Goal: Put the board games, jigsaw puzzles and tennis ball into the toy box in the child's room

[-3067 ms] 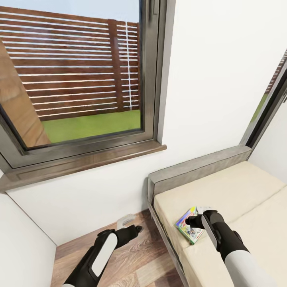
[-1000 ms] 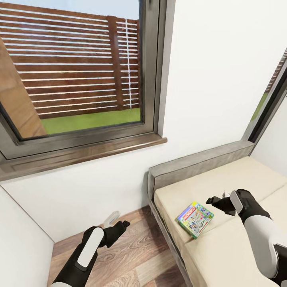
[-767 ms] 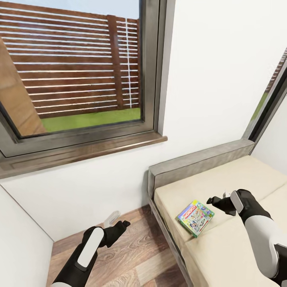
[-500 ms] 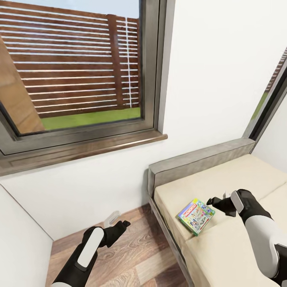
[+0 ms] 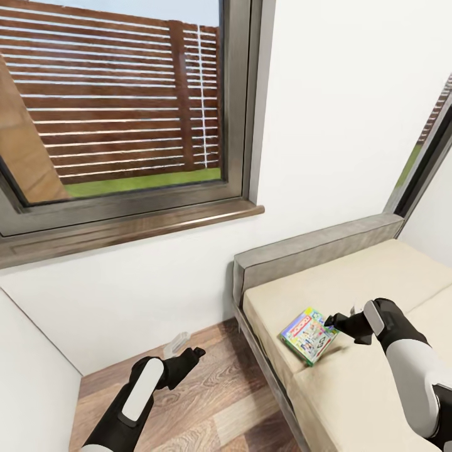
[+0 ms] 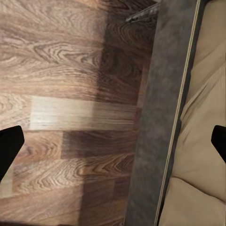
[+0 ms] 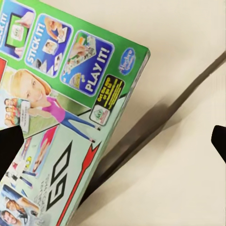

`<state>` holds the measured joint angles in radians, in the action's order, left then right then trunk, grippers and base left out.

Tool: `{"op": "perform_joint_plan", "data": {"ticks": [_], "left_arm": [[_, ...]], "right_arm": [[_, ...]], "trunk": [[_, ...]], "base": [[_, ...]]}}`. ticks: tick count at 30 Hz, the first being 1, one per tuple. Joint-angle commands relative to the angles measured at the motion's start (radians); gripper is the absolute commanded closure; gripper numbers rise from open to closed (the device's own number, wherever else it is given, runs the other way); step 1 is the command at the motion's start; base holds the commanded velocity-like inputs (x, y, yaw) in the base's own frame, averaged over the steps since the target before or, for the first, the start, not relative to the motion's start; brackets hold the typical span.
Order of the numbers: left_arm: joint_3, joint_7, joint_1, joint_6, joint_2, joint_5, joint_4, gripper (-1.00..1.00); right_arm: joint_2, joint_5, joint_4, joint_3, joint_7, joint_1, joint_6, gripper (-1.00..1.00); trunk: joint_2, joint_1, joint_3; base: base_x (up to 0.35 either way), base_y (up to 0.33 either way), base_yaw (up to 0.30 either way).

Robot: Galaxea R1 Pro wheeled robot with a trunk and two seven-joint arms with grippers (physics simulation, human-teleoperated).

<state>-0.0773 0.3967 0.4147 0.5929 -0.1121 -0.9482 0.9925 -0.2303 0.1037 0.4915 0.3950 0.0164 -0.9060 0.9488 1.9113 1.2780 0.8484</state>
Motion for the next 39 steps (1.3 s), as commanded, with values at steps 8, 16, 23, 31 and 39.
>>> {"op": "perform_joint_plan", "data": {"ticks": [8,16,23,31,39], "left_arm": [[-0.002,0.010,0.000,0.001,0.000,-0.011,0.002,-1.00],[-0.002,0.010,0.000,0.001,0.000,-0.011,0.002,-1.00],[-0.002,0.010,0.000,0.001,0.000,-0.011,0.002,-1.00],[-0.002,0.010,0.000,0.001,0.000,-0.011,0.002,-1.00],[-0.003,0.010,-0.001,0.000,0.000,-0.011,0.002,-1.00]], "right_arm": [[0.001,0.002,0.001,0.003,0.008,-0.001,0.009,-1.00],[0.000,0.001,0.004,-0.002,0.086,-0.001,0.008,-1.00],[-0.001,-0.001,0.007,-0.006,0.150,0.000,0.006,-1.00],[-0.005,-0.002,0.009,-0.007,0.180,0.002,0.001,-1.00],[-0.006,-0.002,0.009,-0.007,0.185,0.002,-0.001,-1.00]], "trunk": [[0.001,0.000,0.001],[0.001,0.000,0.001],[0.001,0.000,0.001],[0.001,0.000,0.001],[0.001,0.000,0.001]], "base": [[0.000,0.000,0.000],[0.000,0.000,0.000],[0.000,0.000,0.000],[0.000,0.000,0.000],[0.000,0.000,0.000]]}}
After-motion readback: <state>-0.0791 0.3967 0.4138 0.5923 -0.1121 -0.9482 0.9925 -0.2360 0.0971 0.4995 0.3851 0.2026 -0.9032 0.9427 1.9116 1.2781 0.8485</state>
